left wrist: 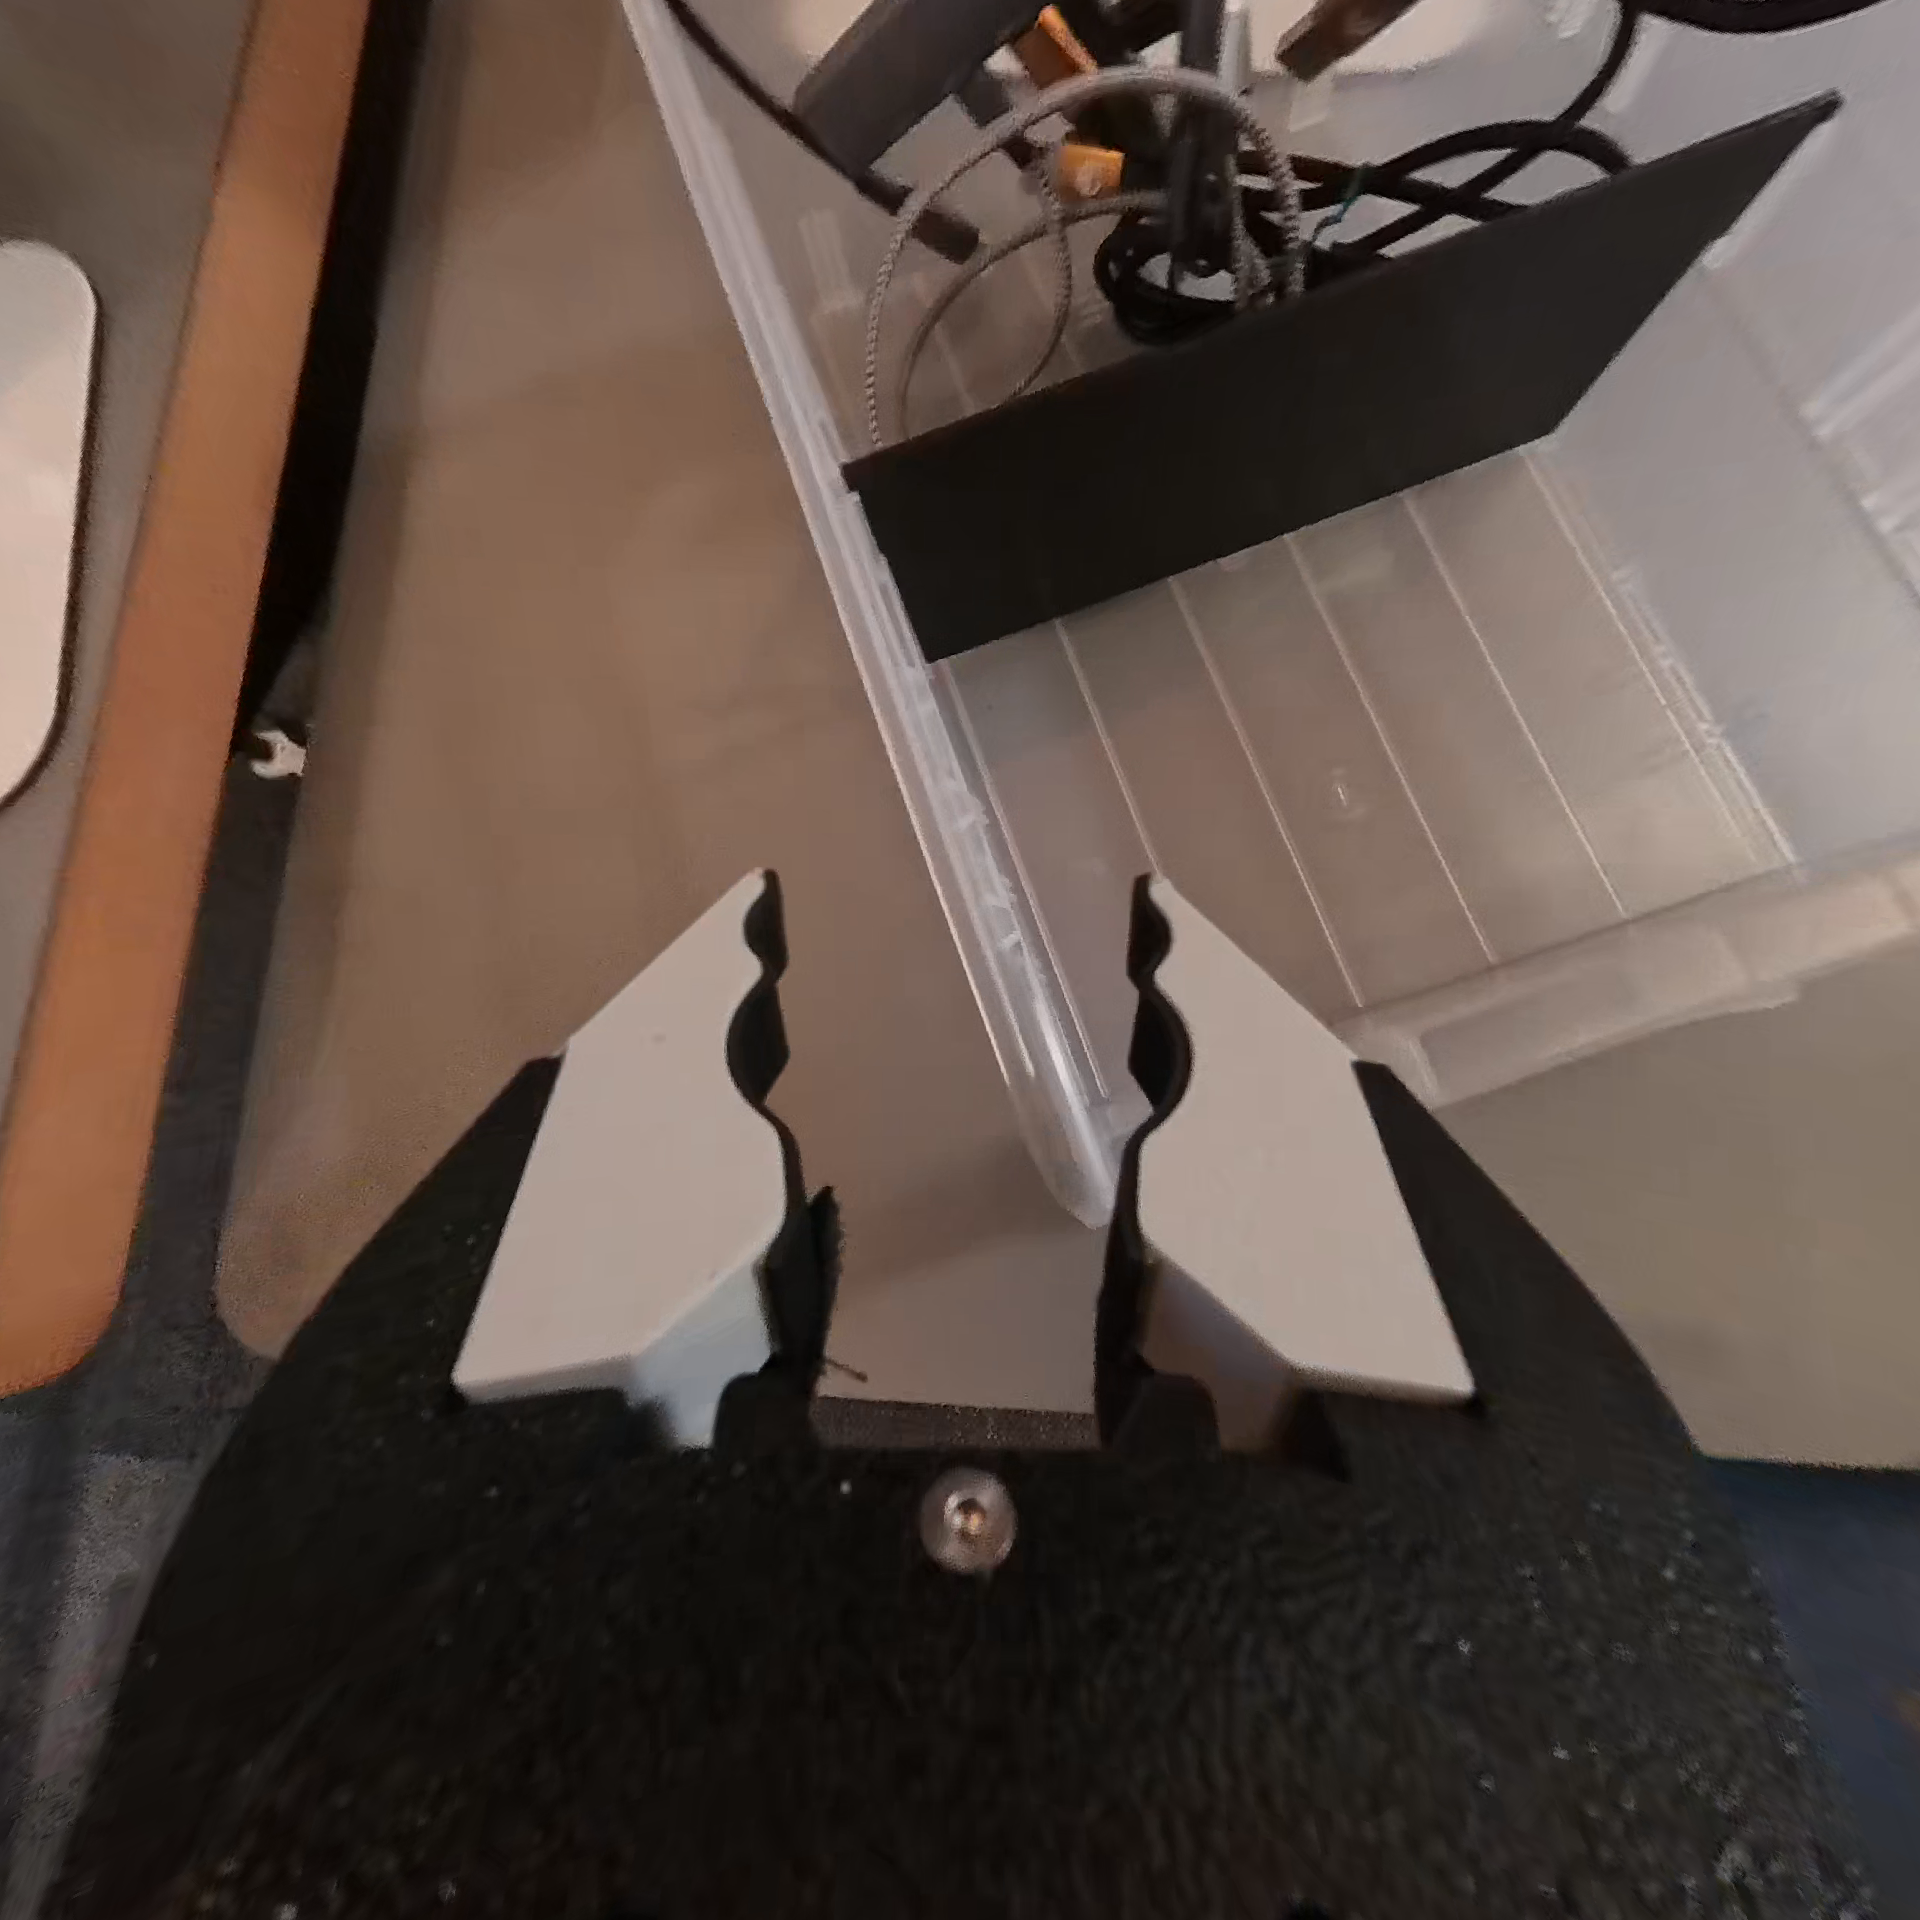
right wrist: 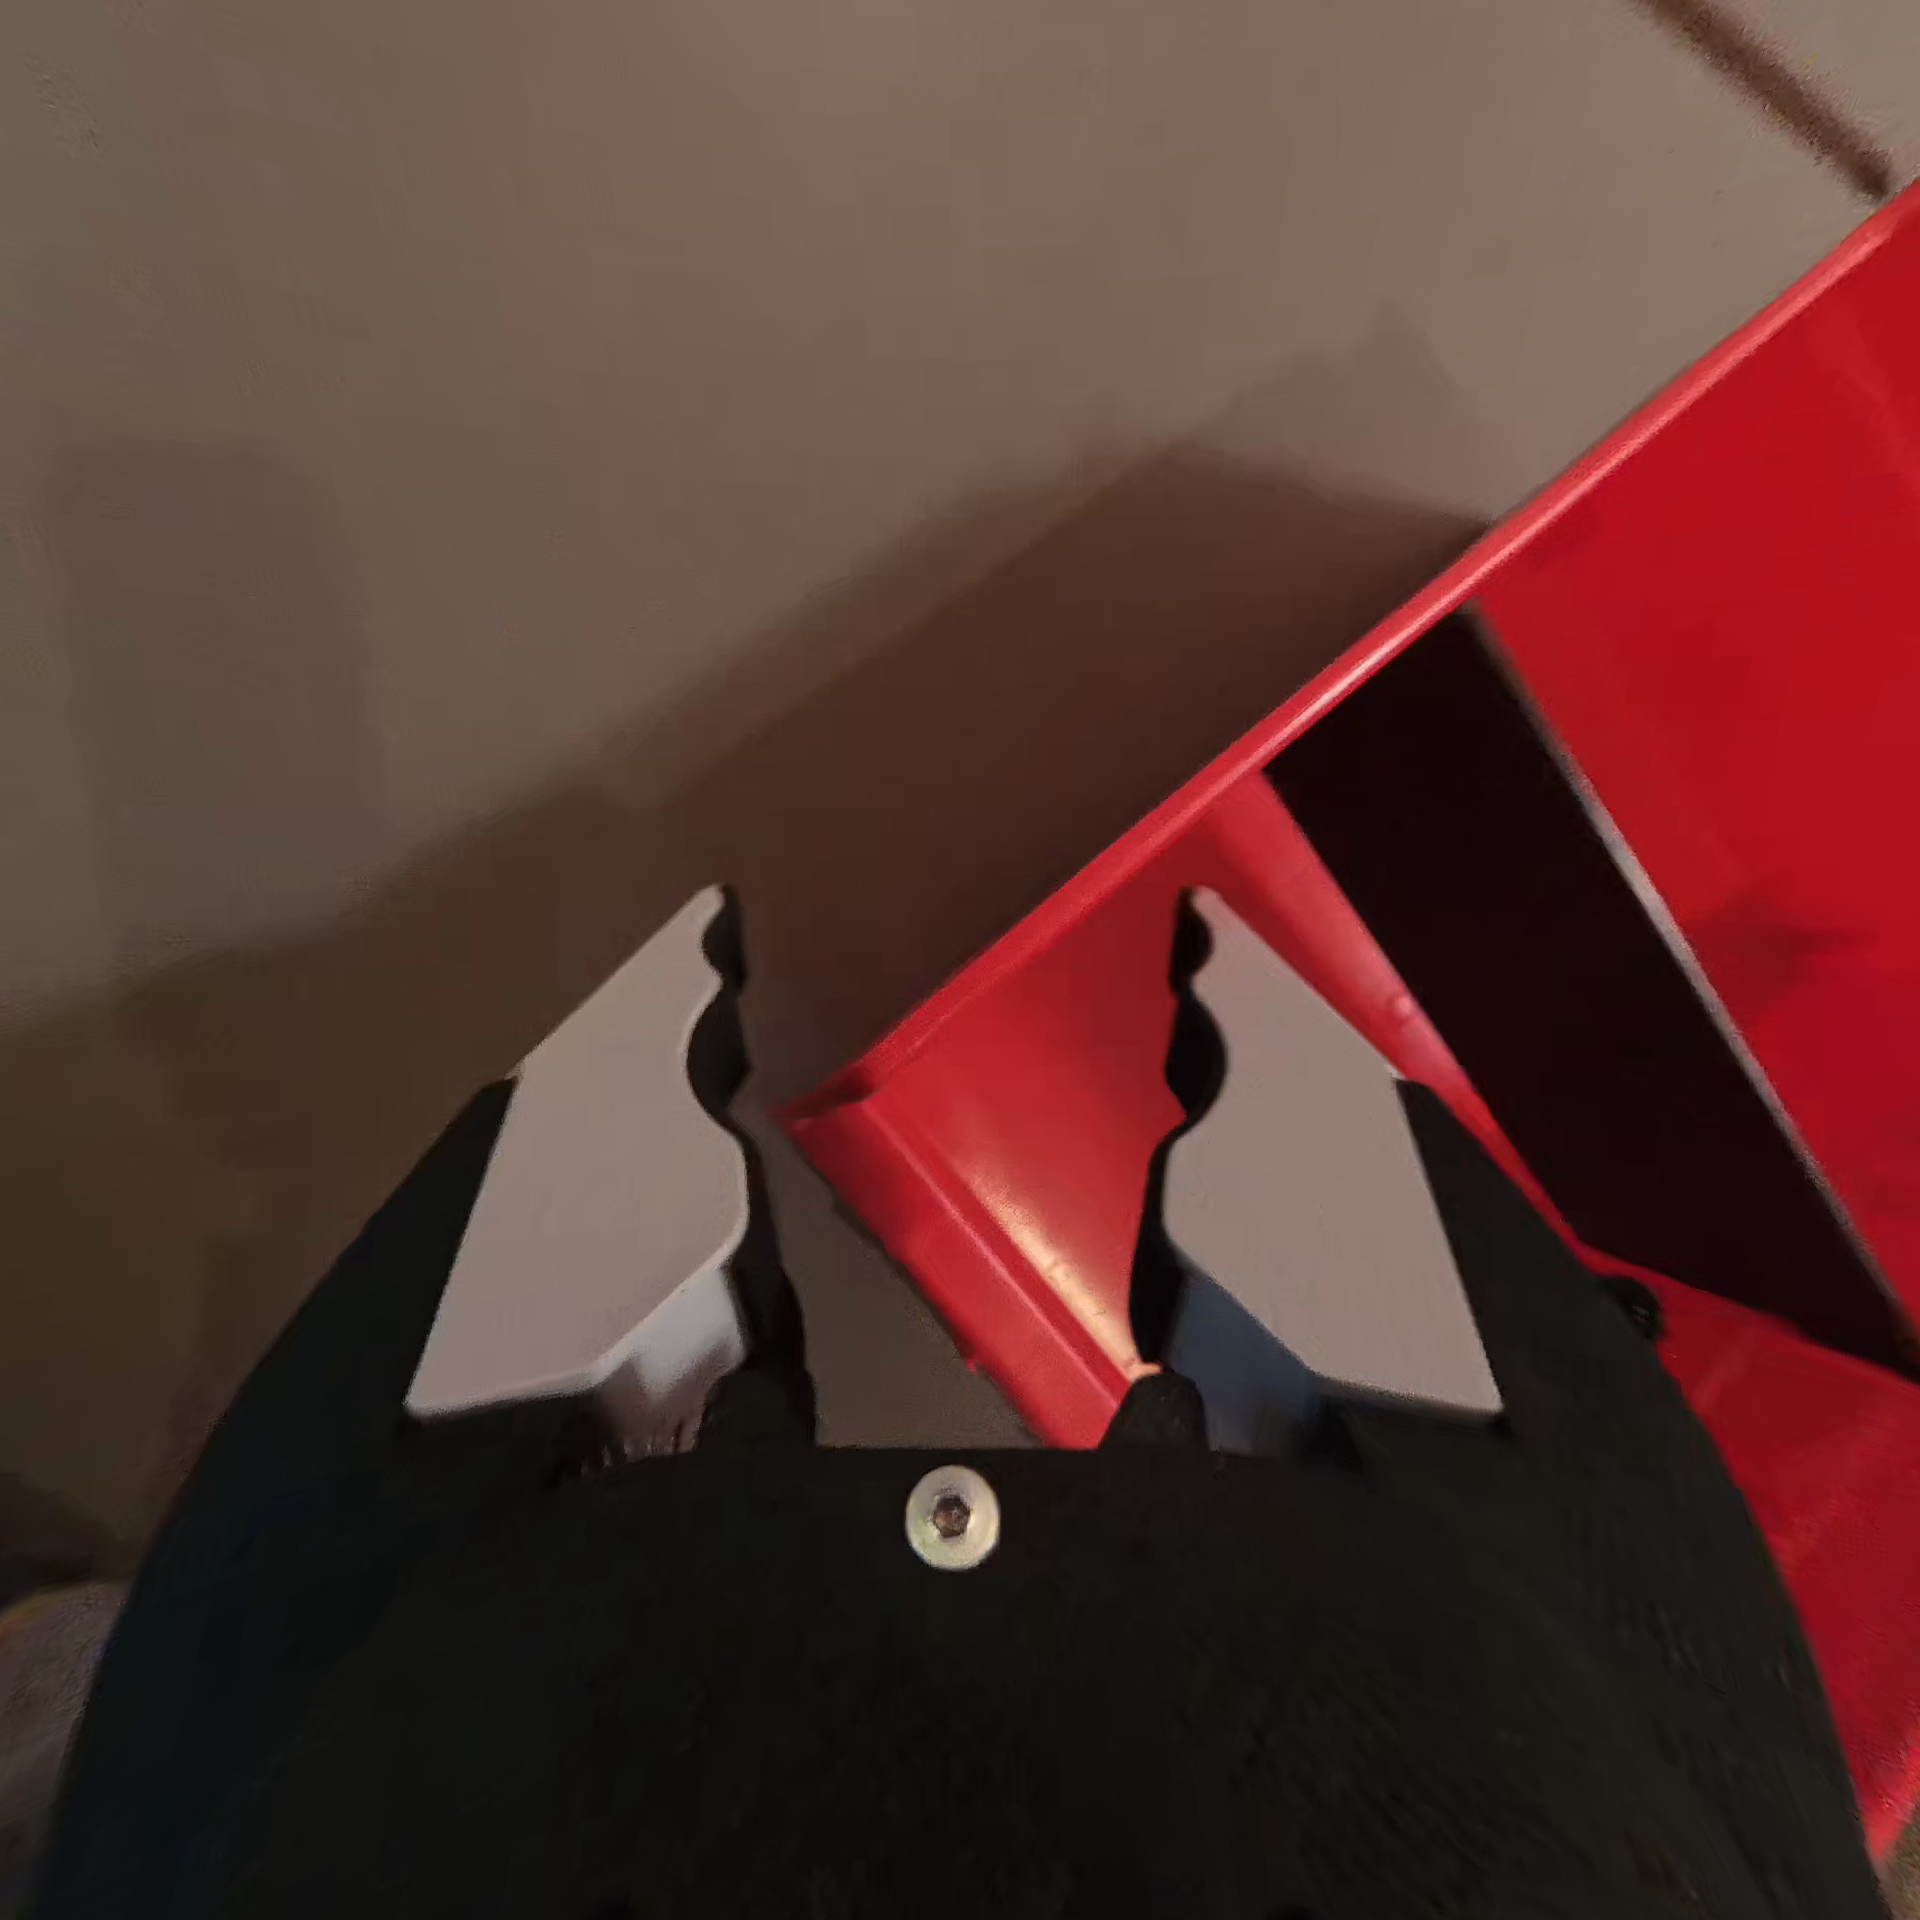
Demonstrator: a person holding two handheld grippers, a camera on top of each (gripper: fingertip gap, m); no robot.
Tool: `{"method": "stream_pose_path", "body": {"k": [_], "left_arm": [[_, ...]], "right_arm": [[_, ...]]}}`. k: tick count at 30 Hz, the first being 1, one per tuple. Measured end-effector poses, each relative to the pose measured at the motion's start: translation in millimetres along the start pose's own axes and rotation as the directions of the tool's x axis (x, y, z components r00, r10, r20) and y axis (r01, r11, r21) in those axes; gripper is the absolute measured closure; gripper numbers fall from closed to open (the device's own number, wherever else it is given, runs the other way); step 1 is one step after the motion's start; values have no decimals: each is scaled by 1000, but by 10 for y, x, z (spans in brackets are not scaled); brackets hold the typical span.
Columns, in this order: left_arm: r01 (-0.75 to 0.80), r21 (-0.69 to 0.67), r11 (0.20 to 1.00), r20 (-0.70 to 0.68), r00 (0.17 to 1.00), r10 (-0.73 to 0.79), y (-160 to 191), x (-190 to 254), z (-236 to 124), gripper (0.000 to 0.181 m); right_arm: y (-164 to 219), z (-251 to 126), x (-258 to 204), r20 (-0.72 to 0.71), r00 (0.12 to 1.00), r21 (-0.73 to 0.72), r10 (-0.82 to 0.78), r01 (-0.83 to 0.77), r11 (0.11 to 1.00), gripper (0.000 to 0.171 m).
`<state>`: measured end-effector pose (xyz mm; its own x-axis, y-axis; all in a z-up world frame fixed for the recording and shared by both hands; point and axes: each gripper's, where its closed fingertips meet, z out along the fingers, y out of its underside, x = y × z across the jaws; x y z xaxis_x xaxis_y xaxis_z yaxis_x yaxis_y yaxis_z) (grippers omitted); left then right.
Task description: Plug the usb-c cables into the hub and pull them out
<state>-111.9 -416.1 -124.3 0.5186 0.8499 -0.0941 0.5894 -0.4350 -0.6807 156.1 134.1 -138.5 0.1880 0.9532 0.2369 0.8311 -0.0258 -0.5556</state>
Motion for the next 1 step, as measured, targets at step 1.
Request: {"method": "stream_pose_path", "body": {"k": [1], "left_arm": [[10, 4, 1000, 16, 1000, -11, 14, -21, 24, 126]], "right_arm": [[67, 50, 16, -9, 1000, -19, -4, 4, 1000, 100]]}}
